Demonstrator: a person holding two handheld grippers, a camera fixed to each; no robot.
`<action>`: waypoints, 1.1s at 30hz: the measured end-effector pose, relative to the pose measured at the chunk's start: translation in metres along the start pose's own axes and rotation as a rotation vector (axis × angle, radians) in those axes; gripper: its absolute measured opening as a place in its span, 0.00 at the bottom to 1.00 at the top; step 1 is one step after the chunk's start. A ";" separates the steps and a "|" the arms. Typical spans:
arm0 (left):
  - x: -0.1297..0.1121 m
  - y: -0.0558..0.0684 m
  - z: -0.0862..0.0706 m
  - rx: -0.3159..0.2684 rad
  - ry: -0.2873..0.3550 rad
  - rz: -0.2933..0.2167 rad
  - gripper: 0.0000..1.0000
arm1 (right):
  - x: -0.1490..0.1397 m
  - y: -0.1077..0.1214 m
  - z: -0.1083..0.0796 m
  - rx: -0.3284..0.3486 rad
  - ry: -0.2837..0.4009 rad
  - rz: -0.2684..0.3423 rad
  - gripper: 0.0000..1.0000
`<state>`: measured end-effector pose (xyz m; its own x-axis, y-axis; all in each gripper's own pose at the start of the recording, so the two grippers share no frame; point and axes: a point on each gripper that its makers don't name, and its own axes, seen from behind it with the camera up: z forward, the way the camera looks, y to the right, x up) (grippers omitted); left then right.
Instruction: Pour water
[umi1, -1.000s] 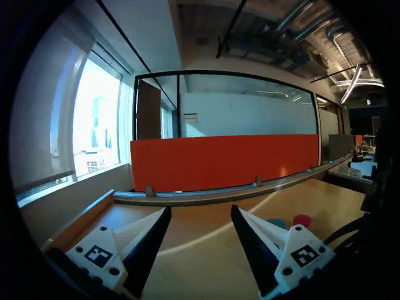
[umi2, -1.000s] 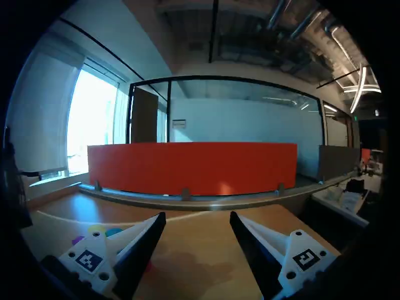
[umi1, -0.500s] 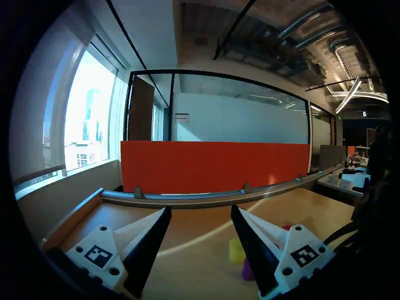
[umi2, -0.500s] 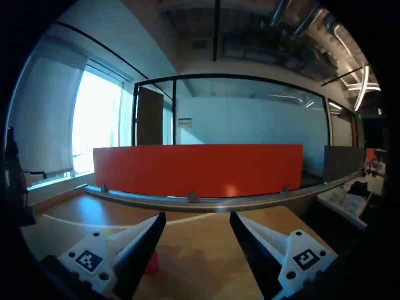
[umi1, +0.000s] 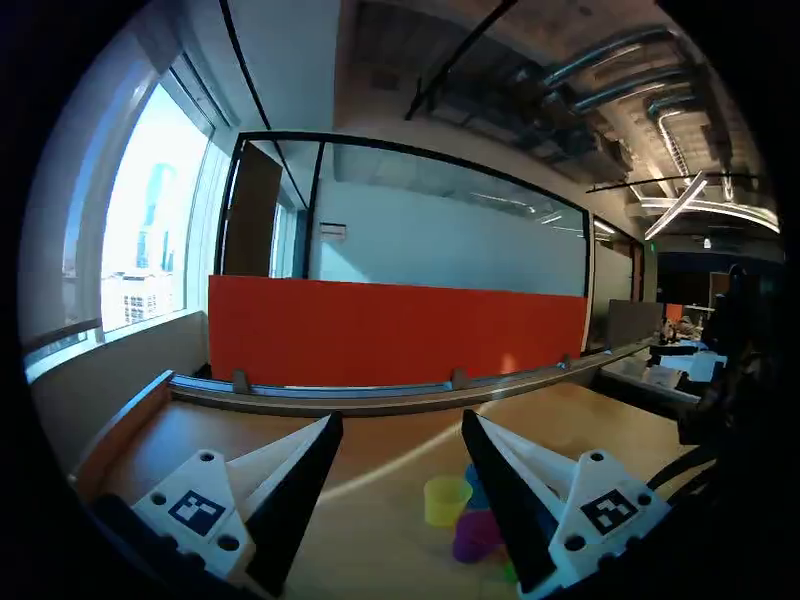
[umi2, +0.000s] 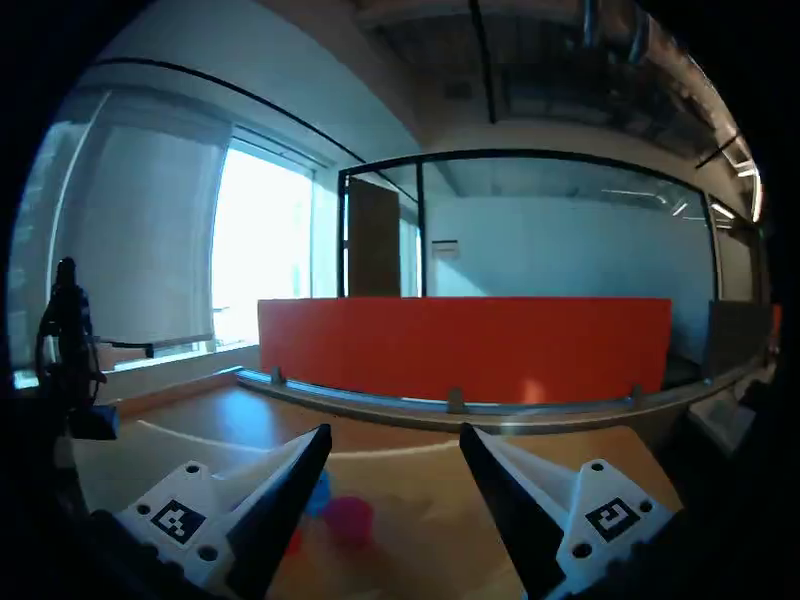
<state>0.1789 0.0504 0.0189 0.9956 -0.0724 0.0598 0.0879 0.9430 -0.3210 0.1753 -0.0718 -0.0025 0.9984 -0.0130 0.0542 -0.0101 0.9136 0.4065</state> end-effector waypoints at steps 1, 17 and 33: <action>0.001 0.003 0.000 -0.014 0.001 -0.007 0.88 | 0.000 -0.003 0.000 0.017 -0.005 -0.002 0.99; 0.004 0.036 0.000 -0.150 -0.012 -0.028 0.88 | -0.004 -0.010 0.004 0.092 -0.036 0.008 0.99; -0.020 0.056 0.005 -0.263 -0.090 0.038 0.88 | -0.028 -0.022 0.006 0.174 -0.128 -0.032 0.99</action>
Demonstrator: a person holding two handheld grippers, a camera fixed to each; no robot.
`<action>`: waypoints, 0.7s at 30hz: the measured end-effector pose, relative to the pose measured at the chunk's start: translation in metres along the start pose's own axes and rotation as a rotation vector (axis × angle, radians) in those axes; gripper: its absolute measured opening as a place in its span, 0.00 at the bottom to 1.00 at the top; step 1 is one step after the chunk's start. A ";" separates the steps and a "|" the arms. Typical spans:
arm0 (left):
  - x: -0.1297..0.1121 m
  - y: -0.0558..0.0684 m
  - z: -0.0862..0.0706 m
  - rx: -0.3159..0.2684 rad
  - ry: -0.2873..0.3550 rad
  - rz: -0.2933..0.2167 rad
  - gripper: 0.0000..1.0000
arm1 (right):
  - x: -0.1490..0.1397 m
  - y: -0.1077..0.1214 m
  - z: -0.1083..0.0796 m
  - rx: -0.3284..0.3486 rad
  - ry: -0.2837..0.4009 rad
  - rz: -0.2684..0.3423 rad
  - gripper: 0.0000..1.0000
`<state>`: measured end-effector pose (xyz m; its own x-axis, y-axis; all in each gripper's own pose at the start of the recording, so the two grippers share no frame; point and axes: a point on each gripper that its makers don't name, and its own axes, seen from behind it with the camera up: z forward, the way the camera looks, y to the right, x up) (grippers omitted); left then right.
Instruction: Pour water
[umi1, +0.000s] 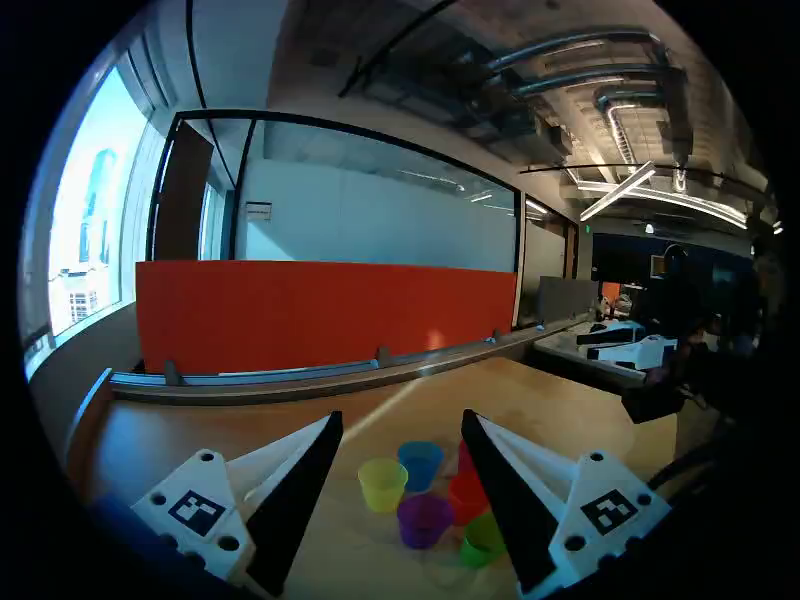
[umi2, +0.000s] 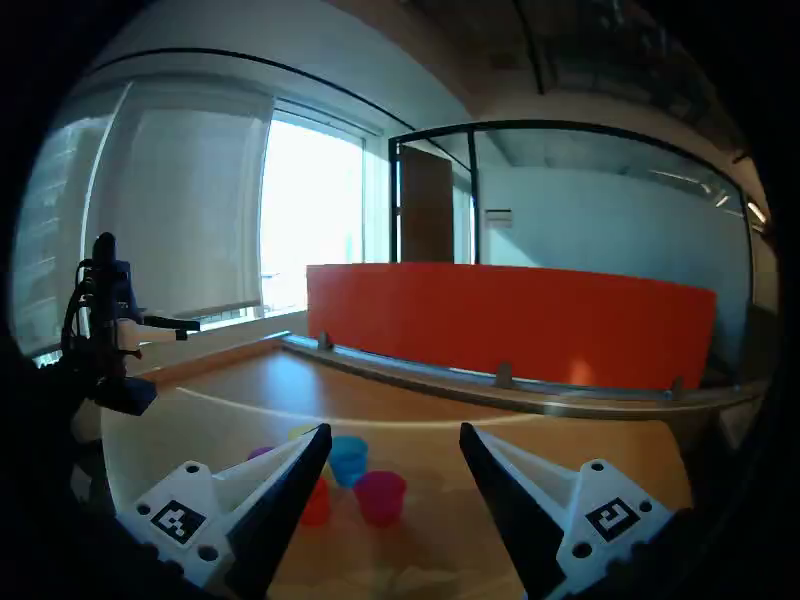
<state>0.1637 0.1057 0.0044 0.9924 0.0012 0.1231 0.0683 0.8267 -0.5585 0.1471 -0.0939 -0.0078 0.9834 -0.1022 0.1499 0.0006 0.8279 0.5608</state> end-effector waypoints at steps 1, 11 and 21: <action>-0.003 0.001 0.000 -0.006 -0.007 0.008 0.88 | -0.002 -0.001 0.000 0.007 -0.010 -0.004 0.99; -0.032 0.020 0.002 -0.098 -0.075 0.081 0.88 | -0.030 -0.016 0.002 0.059 -0.125 -0.080 1.00; -0.062 0.045 0.002 -0.190 -0.138 0.152 0.88 | -0.031 -0.023 0.003 0.081 -0.162 -0.124 0.99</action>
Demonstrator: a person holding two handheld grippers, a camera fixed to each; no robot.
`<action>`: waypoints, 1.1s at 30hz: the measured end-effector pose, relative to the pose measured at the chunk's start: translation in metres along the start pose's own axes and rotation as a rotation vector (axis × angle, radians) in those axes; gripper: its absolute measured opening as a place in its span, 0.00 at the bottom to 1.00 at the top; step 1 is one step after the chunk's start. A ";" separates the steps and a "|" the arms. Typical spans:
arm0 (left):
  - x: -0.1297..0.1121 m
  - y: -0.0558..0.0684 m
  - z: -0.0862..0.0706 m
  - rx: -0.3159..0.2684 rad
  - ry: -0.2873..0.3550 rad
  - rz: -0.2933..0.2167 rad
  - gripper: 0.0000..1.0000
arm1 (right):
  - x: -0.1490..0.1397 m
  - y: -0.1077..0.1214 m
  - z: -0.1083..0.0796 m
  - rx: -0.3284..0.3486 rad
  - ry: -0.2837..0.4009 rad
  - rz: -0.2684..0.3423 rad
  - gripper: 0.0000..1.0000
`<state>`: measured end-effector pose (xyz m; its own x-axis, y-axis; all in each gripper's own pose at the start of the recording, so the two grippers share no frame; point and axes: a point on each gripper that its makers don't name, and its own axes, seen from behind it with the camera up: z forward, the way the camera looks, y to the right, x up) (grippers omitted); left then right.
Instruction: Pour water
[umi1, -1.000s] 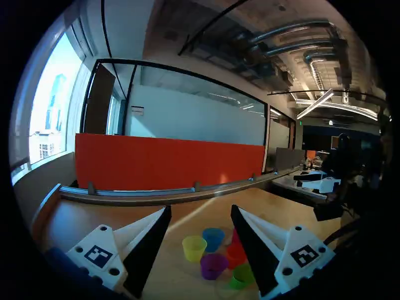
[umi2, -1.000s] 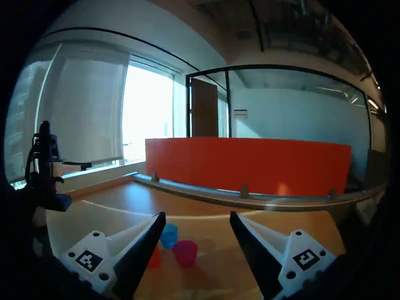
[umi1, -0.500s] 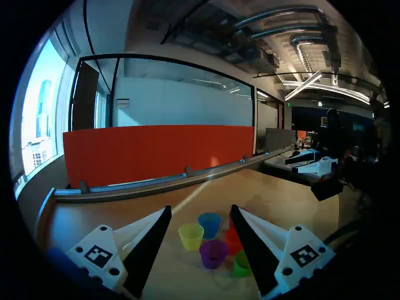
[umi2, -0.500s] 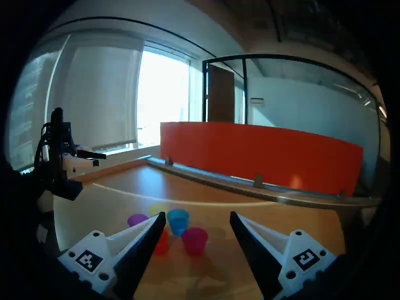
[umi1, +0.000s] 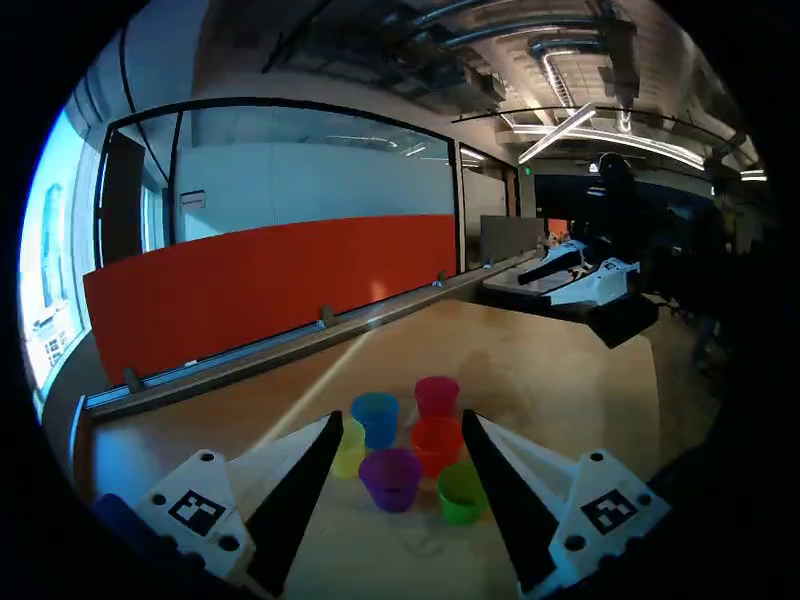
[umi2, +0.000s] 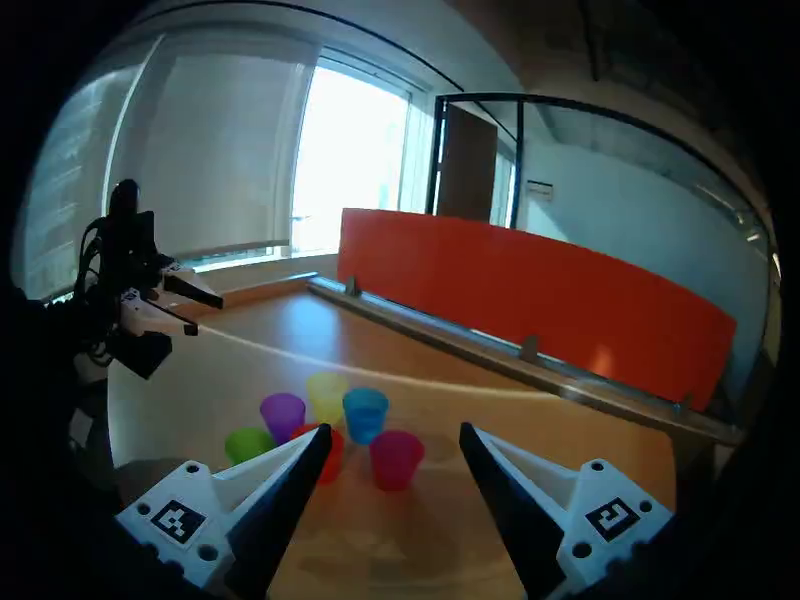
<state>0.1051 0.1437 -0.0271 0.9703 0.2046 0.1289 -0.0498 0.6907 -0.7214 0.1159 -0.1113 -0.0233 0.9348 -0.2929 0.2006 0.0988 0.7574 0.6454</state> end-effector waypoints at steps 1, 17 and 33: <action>-0.001 0.001 0.001 -0.003 -0.003 0.002 0.88 | 0.000 0.000 0.000 0.002 -0.001 0.000 1.00; -0.031 0.027 0.014 -0.111 -0.078 0.032 0.88 | -0.011 0.000 0.009 0.057 -0.059 0.003 0.99; -0.088 0.051 0.041 -0.238 -0.194 0.054 0.88 | -0.018 -0.001 0.038 0.104 -0.113 -0.040 0.99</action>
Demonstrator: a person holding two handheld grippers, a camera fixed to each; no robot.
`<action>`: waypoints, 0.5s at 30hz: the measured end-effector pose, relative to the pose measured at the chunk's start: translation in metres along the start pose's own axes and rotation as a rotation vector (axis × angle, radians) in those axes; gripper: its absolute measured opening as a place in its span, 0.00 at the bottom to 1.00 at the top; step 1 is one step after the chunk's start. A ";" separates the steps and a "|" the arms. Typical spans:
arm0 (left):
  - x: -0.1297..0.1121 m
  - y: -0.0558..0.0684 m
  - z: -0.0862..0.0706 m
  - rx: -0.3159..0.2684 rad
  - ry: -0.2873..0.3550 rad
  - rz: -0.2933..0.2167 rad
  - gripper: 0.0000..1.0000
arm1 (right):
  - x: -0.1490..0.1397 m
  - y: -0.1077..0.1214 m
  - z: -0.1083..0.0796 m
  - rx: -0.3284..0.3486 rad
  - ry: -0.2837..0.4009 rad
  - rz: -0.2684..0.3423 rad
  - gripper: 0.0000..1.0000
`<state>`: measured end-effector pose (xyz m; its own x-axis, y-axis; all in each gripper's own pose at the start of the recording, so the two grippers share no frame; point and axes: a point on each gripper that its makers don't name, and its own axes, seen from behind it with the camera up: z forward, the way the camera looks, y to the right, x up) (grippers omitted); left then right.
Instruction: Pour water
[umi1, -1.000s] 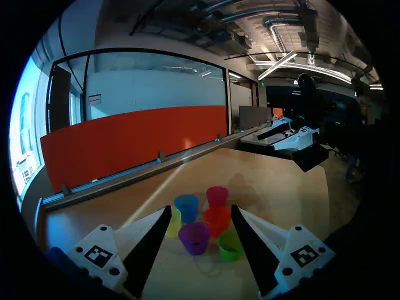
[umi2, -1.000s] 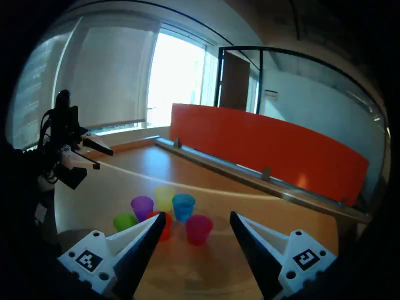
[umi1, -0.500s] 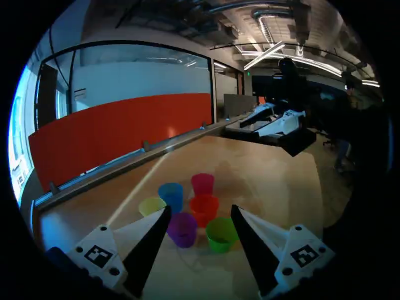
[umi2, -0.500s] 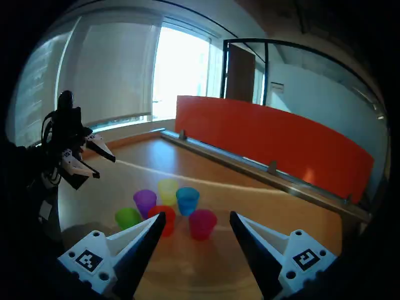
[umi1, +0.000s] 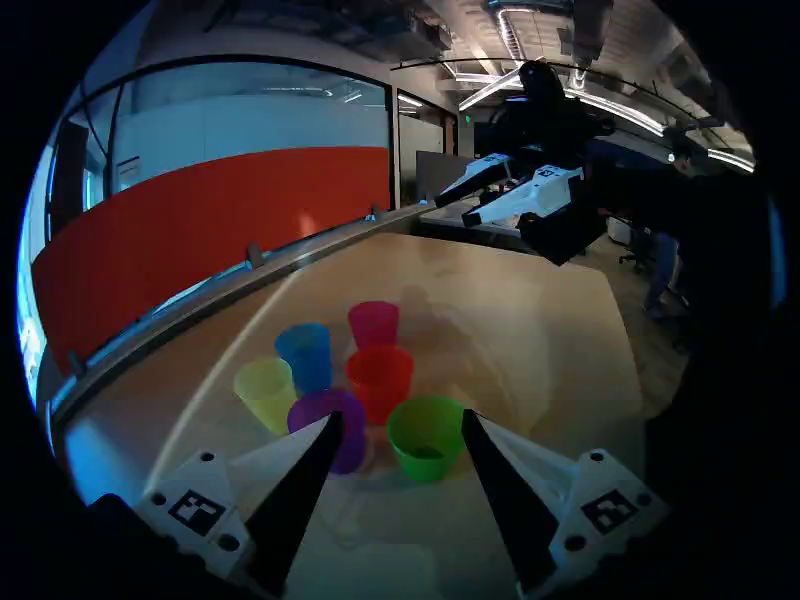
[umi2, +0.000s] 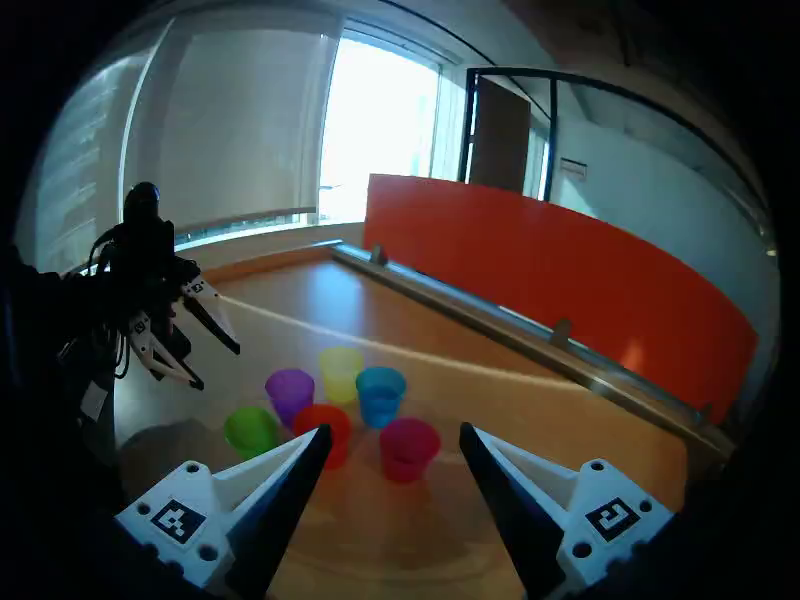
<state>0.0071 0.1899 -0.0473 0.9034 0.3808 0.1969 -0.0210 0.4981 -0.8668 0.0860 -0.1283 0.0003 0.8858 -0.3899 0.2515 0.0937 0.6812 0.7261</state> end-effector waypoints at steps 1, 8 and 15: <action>-0.002 0.001 0.002 -0.007 -0.005 -0.003 0.88 | 0.000 0.001 0.002 0.001 -0.003 0.001 1.00; -0.020 0.006 0.016 -0.047 -0.037 -0.016 0.88 | -0.003 0.006 0.018 0.013 -0.016 0.007 1.00; -0.040 0.011 0.029 -0.077 -0.078 -0.017 0.88 | -0.006 0.009 0.031 0.023 -0.028 0.007 0.99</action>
<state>-0.0416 0.2029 -0.0511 0.8673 0.4335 0.2448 0.0299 0.4454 -0.8948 0.0676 -0.1389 0.0251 0.8734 -0.4024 0.2743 0.0767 0.6698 0.7385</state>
